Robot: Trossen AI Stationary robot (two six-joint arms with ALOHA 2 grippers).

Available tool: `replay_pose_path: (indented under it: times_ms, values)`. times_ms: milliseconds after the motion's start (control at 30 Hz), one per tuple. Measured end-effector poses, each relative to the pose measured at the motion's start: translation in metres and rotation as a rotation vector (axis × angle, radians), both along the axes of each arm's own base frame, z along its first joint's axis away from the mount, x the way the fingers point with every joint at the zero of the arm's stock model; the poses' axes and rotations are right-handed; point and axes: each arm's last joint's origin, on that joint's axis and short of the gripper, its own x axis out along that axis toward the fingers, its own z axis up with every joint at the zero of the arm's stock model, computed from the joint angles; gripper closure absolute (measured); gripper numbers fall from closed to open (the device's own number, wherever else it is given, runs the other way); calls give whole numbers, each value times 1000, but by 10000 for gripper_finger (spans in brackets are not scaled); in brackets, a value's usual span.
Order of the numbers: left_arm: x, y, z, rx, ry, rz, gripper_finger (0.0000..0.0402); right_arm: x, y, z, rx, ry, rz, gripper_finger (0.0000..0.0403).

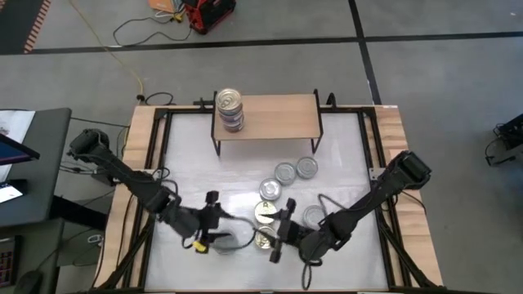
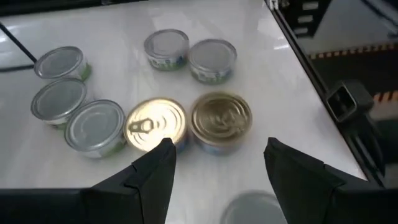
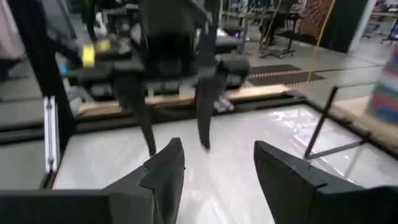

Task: Stack canned seafood by type on shelf
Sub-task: Put the green tuna can on the shelf

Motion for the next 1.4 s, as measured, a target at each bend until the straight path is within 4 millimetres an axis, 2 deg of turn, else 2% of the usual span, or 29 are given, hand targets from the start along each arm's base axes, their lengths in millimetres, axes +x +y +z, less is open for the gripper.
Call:
replay_pose_path:
  times_ms: [133, 267, 467, 733, 867, 1100, 1400]
  values:
    - [-17, -14, -6, 39, 59, -41, 169, 17, 11, -14, -14, 29, 35, 183]
    - [-27, -20, -13, 38, 92, -35, 169, 25, 19, -20, -57, 69, 46, 183]
    - [-34, -13, -46, -51, 134, 52, 169, 25, 24, -18, -43, 104, 75, 183]
    - [-40, 6, -85, -220, 134, 277, 169, 23, 28, -15, -23, 105, 97, 183]
    - [-40, 14, -96, -332, 161, 338, 169, 27, 24, -15, -16, 107, 101, 183]
    - [-34, 10, -94, -437, 143, 327, 183, 28, 22, -15, -15, 109, 102, 183]
    - [-23, 2, -127, -412, 188, 397, 200, 28, 23, -15, -13, 106, 105, 183]
